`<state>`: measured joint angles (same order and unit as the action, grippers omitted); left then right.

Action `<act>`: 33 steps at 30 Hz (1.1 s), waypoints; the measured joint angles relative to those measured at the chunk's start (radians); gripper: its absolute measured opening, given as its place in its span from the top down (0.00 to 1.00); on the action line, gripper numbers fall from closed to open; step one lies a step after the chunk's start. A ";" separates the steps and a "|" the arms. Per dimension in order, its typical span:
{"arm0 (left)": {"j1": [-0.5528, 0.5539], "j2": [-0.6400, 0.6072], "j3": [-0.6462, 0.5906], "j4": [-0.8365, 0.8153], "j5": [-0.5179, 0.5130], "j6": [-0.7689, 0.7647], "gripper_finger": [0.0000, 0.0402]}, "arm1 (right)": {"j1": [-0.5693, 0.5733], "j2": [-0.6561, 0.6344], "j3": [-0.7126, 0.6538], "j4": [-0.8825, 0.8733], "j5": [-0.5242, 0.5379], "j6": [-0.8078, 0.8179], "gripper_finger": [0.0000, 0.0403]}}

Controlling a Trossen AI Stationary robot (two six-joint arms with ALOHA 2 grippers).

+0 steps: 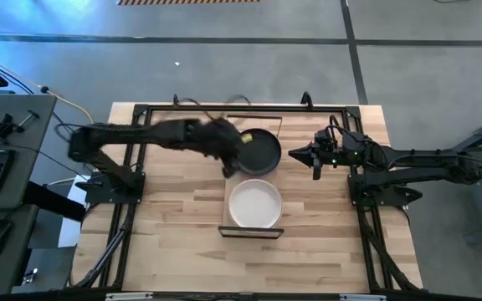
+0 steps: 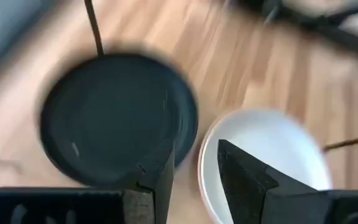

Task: Place and stack plates onto a shelf
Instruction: Return to Home Position

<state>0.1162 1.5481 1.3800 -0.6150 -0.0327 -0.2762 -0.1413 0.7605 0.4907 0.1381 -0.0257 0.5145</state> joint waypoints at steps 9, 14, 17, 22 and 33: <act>0.010 -0.370 -0.337 0.490 -0.002 0.069 0.88 | 0.000 0.000 0.000 0.091 0.000 -0.053 1.00; -0.029 -0.533 -0.595 0.816 -0.009 -0.033 0.99 | 0.000 0.000 0.000 0.093 -0.017 -0.121 1.00; -0.058 -0.605 -0.706 0.952 -0.039 -0.086 0.99 | 0.000 0.000 0.000 0.109 -0.019 -0.136 1.00; -0.099 -0.680 -0.808 1.032 -0.103 -0.105 1.00 | 0.000 0.000 0.000 0.121 -0.019 -0.161 1.00; -0.103 -0.745 -0.828 1.034 -0.128 -0.070 1.00 | 0.000 0.000 0.000 0.122 -0.020 -0.154 1.00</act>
<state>0.0128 0.8032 0.5518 0.4194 -0.1606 -0.3458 -0.1413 0.7601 0.4908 0.2604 -0.0454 0.3607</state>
